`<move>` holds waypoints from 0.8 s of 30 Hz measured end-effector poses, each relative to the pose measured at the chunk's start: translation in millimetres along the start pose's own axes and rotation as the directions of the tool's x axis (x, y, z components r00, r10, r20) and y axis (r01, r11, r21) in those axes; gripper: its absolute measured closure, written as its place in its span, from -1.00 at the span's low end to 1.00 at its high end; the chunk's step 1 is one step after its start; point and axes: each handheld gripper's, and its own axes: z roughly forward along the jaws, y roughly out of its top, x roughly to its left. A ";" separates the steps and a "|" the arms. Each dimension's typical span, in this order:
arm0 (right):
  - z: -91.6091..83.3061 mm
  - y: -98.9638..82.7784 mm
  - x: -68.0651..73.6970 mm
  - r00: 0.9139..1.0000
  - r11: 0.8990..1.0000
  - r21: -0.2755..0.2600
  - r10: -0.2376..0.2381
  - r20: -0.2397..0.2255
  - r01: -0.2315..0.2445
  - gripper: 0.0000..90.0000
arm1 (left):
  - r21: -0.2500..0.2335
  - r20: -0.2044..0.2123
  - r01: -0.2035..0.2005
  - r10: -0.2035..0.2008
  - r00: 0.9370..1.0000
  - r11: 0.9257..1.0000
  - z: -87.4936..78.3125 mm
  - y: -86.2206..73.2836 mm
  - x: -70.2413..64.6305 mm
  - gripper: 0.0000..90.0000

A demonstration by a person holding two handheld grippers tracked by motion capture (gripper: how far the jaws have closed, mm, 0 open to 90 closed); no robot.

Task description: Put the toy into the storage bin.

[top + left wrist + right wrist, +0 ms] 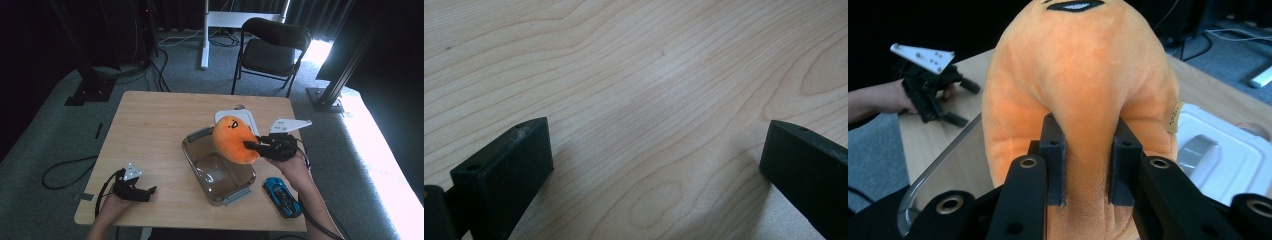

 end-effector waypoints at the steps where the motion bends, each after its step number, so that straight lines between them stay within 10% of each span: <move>1: 1.3 -0.4 1.6 1.000 1.000 0.000 0.000 -0.009 0.000 0.64 | 0.000 0.000 0.000 0.000 1.000 1.000 0.0 0.0 0.0 -0.98; 24: 28.0 -9.1 42.9 0.985 0.986 0.095 -0.123 -0.117 0.135 0.64 | 0.000 0.000 0.000 0.000 1.000 1.000 0.0 0.0 0.0 -0.98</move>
